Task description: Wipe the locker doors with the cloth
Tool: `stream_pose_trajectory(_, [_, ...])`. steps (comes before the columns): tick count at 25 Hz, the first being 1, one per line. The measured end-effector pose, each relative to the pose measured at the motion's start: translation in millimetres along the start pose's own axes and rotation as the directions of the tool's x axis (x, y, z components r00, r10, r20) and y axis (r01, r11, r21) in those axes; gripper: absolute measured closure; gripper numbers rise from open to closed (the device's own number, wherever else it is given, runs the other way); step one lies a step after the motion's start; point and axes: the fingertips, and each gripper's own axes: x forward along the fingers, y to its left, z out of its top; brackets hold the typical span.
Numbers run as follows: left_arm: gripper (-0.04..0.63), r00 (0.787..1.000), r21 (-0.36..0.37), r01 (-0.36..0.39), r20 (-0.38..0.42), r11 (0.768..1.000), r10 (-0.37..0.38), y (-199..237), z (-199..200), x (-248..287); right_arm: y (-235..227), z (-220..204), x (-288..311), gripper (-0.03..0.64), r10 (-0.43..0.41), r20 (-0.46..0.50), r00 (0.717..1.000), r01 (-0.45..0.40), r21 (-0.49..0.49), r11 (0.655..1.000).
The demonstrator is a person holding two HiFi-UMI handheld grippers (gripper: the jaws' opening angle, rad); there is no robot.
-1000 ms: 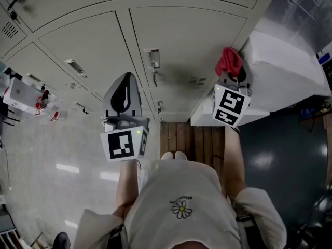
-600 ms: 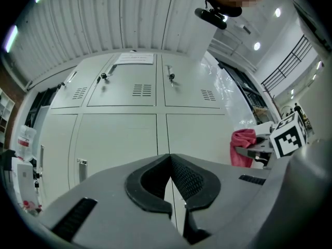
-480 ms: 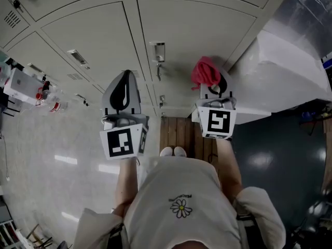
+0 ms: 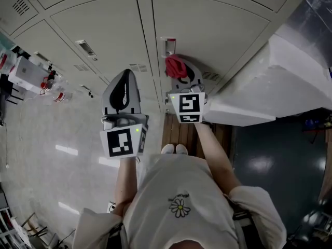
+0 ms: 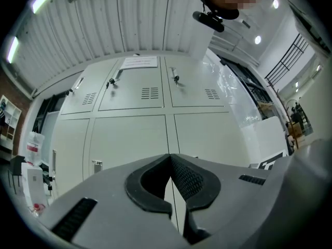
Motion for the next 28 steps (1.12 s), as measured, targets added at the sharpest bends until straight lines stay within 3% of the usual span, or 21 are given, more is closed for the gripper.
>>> stream_pose_trajectory(8, [0.578,0.999,0.005,-0.041,-0.005,0.999,0.041,14,0,-3,6,-6,10,0.588,0.004,-0.014,1.0,-0.004,-0.041,0.999])
stream_pose_trajectory(14, [0.578,1.0,0.003,-0.017,-0.007,1.0,0.017,5,0,4,-13,-11,0,0.588,-0.032,-0.023,0.999,0.03,-0.063,0.998])
stream_pose_trajectory(21, [0.578,0.999,-0.01,0.037,-0.003,0.999,-0.037,-14,-2,18,-61,-24,-31,0.588,-0.142,-0.04,0.989,0.138,-0.085,0.987])
stream_pose_trajectory(28, [0.578,0.996,-0.028,0.088,0.005,0.996,-0.087,-35,-4,31,-121,-42,-67,0.588,-0.283,-0.078,0.956,0.276,-0.089,0.957])
